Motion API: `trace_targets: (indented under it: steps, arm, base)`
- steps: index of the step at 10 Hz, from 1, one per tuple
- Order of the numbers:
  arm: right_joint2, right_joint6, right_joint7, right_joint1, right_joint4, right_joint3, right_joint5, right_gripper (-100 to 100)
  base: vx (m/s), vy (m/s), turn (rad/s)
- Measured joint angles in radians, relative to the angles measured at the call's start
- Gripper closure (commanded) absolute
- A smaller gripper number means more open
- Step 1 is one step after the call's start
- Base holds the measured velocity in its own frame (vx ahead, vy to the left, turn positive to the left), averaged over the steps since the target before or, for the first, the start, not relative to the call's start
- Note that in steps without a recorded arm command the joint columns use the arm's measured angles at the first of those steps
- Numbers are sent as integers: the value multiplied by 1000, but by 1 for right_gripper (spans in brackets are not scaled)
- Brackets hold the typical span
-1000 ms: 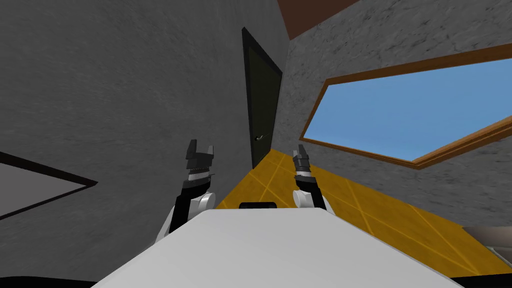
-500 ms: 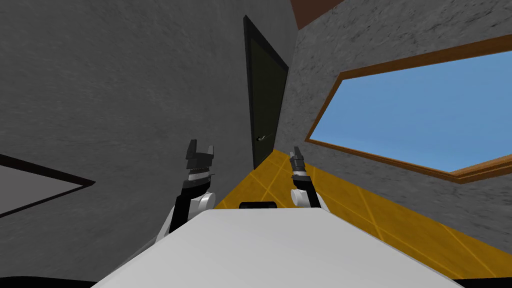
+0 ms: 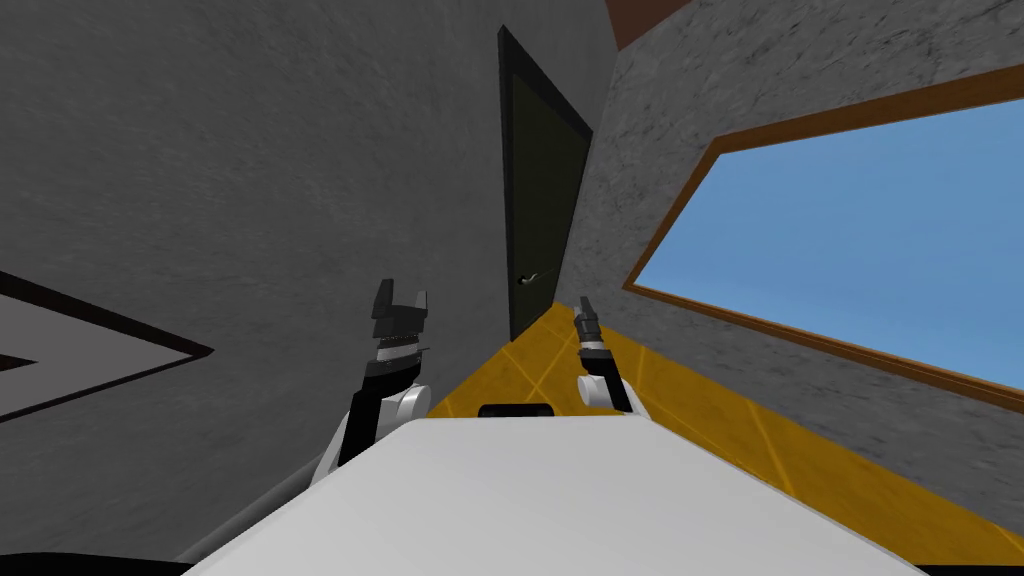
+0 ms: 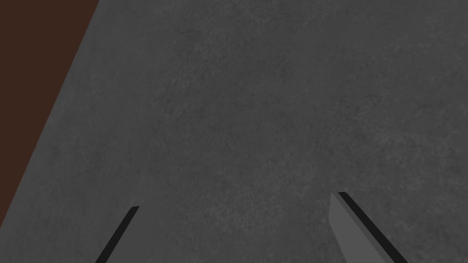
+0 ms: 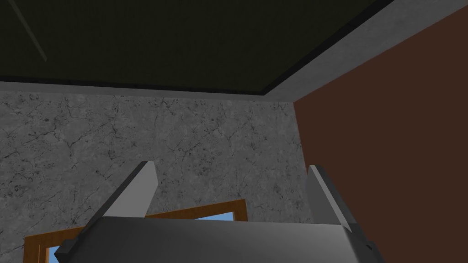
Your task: Pull the door open
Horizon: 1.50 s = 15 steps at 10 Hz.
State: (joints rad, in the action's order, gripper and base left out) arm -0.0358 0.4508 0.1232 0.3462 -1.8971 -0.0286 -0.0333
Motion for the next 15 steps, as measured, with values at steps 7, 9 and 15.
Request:
trace_targets:
  steps: [7,9,15]
  arm:
    - [-39,43,-33,-98,192,8,11,-100]
    - [-46,55,-40,-121,250,11,13,-100]
    - [-74,85,-68,-195,399,16,22,-100]
  base:
    - [59,-84,138]
    - [48,-74,169]
    - [43,-80,128]
